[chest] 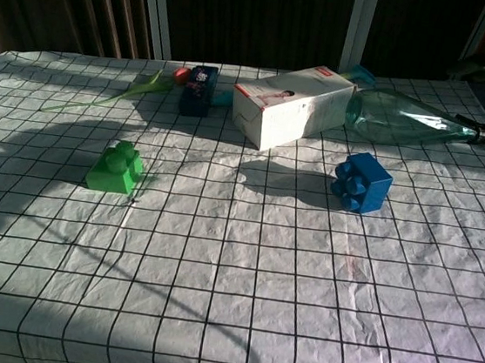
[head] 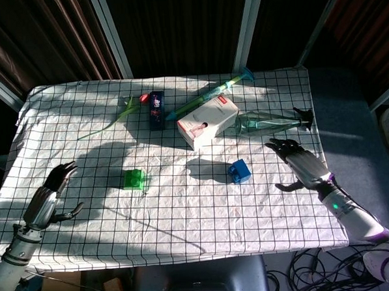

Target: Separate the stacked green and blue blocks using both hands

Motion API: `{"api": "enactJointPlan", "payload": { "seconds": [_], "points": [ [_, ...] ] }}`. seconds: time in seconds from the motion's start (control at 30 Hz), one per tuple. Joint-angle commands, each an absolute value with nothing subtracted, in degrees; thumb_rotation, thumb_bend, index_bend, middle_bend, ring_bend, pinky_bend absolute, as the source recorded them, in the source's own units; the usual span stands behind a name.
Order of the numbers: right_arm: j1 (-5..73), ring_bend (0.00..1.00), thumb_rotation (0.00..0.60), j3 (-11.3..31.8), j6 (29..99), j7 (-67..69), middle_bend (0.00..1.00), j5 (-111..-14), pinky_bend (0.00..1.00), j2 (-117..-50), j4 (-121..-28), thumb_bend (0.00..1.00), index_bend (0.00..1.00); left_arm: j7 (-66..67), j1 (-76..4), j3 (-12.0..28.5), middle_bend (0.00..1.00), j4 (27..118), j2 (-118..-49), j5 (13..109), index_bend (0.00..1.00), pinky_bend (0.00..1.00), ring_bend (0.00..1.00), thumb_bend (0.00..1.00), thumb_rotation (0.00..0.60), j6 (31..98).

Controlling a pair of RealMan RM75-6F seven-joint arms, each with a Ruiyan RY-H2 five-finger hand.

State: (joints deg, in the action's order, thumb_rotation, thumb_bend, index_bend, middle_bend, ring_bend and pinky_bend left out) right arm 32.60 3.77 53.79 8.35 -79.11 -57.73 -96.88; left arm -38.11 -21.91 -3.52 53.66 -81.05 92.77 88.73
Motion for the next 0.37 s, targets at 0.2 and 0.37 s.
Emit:
{"api": "enactJointPlan", "payload": {
  "seconds": [0.2,0.37],
  "points": [
    [8.8,0.0,0.6,-3.6,85.3,-7.1,0.0,-82.3,0.0,-58.8,-96.6,0.14,0.0,-9.4,-4.9,-3.6,0.0,70.7,-67.2,78.0,0.0,0.0,0.0,0.37,0.6,91.6],
    [4.5,0.0,0.6,-2.7,91.4,-7.1,0.0,-82.0,0.0,-61.9,-93.0,0.14,0.0,-9.4,-5.0,-5.1,0.0,71.4,-66.8,82.6,0.0,0.0,0.0,0.38,0.6,91.2]
  ]
}}
